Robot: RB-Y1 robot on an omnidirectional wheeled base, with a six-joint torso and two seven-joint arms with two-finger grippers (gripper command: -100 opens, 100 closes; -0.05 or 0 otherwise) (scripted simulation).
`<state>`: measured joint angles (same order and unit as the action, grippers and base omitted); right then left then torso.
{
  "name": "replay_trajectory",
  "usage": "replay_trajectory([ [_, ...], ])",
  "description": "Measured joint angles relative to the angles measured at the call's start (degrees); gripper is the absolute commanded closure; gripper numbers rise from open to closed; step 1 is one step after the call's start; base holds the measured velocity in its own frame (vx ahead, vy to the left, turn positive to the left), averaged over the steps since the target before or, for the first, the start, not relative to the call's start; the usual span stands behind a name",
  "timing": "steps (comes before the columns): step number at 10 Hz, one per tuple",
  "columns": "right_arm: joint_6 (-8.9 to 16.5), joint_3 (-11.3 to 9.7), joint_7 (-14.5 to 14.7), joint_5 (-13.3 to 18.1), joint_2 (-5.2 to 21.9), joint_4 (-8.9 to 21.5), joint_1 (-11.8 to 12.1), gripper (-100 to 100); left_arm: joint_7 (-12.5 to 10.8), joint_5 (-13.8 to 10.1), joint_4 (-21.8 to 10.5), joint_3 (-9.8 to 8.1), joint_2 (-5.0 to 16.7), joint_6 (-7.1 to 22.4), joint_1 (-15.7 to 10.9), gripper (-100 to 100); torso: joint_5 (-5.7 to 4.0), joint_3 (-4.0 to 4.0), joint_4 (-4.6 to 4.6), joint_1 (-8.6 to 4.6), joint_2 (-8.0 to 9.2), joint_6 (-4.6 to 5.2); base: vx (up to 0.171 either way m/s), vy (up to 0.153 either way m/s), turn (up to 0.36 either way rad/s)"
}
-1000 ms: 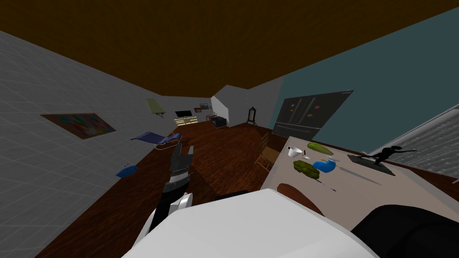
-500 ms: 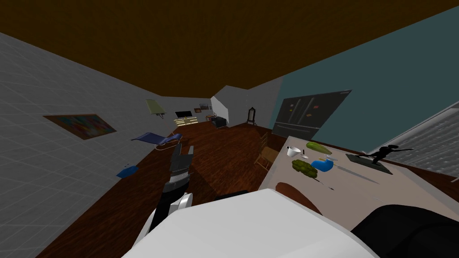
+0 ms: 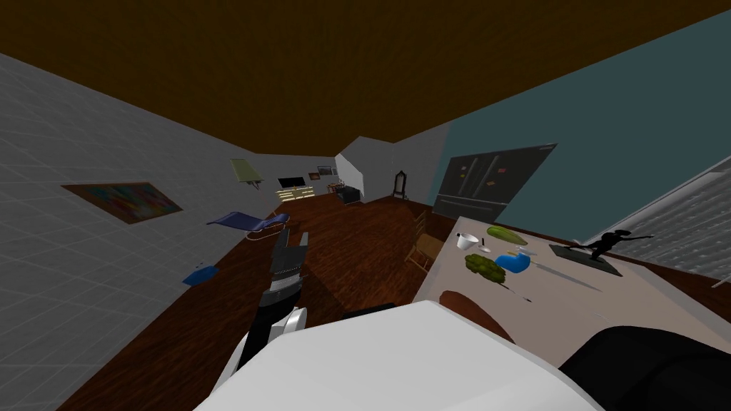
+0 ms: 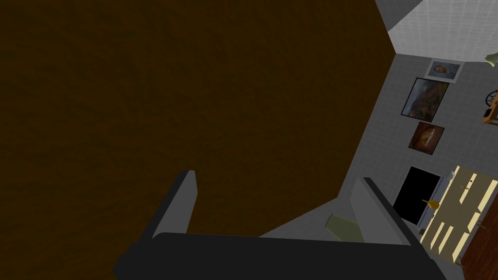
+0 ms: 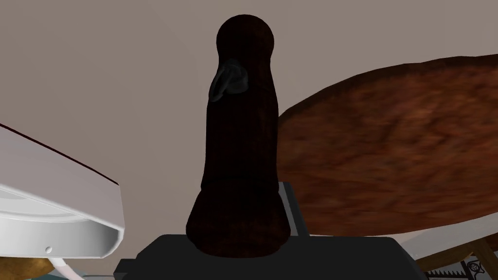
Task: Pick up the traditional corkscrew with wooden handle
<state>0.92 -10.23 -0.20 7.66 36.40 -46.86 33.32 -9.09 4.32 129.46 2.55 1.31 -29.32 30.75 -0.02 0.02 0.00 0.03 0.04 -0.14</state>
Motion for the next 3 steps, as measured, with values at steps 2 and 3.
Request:
replay_trajectory([
  [2, -0.1, -0.6, -0.6, -0.3, 1.8, -3.3, 2.6, 100, 0.0, 0.0, 0.0, 0.0, 0.0, 0.0, 0.0, 0, 0.04, -0.04, -0.02, 0.1, -0.05, 0.04, 0.032, 0.038, -0.025],
  [3, 0.0, -0.7, -0.7, -0.4, 1.9, -3.5, 2.8, 0, 0.0, 0.0, 0.0, 0.0, 0.0, 0.0, 0.0, 0, 0.01, 0.0, 0.0, -0.02, 0.01, 0.04, 0.003, 0.006, 0.003],
])
